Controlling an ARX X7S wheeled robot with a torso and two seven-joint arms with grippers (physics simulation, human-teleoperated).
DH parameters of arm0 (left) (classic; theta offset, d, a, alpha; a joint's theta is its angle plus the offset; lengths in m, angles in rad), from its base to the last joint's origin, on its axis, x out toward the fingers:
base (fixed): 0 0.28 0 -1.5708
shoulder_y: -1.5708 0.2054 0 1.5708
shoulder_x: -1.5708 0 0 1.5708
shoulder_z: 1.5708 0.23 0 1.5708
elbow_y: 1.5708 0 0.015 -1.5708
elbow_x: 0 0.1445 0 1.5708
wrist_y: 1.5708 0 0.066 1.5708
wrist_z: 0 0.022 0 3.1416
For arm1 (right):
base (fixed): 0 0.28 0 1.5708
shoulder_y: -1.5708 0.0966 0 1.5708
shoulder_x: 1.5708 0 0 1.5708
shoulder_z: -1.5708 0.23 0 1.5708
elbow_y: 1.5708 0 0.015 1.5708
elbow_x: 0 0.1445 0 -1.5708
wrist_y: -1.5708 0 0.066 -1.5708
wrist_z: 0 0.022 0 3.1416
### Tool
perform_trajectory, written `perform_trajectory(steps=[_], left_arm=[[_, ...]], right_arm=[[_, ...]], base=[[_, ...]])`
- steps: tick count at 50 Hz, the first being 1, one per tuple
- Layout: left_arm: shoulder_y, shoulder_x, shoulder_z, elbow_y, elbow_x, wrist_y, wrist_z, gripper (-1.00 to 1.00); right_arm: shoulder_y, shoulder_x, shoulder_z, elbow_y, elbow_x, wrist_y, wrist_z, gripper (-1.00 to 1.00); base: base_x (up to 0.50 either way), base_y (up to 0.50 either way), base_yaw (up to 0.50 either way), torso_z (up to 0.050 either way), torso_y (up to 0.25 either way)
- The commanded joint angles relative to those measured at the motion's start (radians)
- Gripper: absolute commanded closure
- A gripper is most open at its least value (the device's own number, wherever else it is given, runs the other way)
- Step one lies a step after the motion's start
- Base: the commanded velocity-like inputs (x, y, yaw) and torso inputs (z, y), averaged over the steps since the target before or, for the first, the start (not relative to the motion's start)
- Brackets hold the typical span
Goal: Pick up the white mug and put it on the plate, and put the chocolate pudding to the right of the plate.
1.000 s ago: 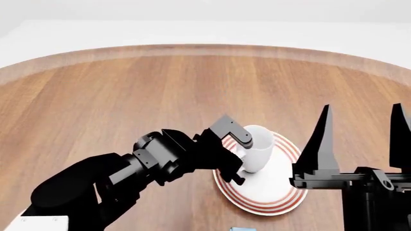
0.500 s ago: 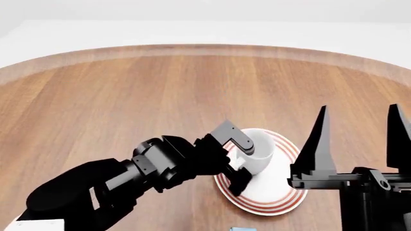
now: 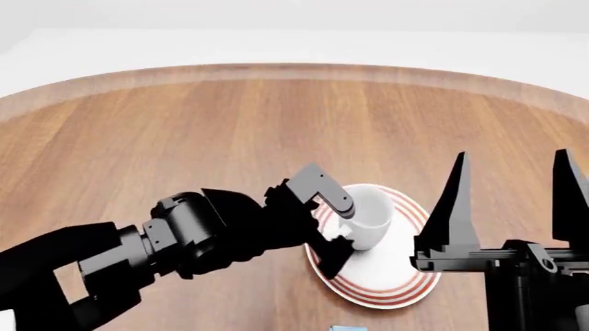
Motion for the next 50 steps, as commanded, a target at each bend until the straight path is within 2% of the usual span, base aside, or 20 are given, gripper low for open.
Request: perform_trajectory(steps=[1, 12, 25, 42, 49, 50], left_arm=[[-0.014, -0.099, -0.045, 0.221, 0.004, -0.005, -0.067, -1.00], [-0.046, -0.251, -0.082, 0.465, -0.022, -0.007, -0.170, -1.00], [-0.023, -0.463, -0.178, 0.664, -0.006, 0.129, -0.237, -1.00], [0.001, -0.622, -0.268, 0.760, -0.020, 0.237, -0.322, -1.00], [0.029, -0.673, -0.287, 0.780, 0.009, 0.293, -0.329, -1.00], [0.056, -0.686, -0.297, 0.783, 0.067, 0.348, -0.346, -1.00]], right_arm=[[-0.004, -0.019, 0.019, -0.011, -0.022, 0.005, -0.021, -1.00], [-0.004, -0.017, 0.015, -0.006, -0.024, 0.000, -0.020, -1.00], [-0.002, -0.013, 0.011, -0.014, -0.025, 0.004, -0.016, -1.00], [-0.003, -0.010, 0.000, -0.024, -0.027, 0.010, -0.014, -1.00], [-0.004, -0.010, -0.009, -0.024, -0.031, 0.008, -0.015, -1.00], [-0.004, -0.011, -0.015, -0.027, -0.034, 0.012, -0.015, -1.00]], base=[[0.00, 0.00, 0.00, 0.000, 0.000], [0.00, 0.00, 0.00, 0.000, 0.000], [0.00, 0.00, 0.00, 0.000, 0.000], [0.00, 0.00, 0.00, 0.000, 0.000], [0.00, 0.00, 0.00, 0.000, 0.000], [0.00, 0.00, 0.00, 0.000, 0.000]])
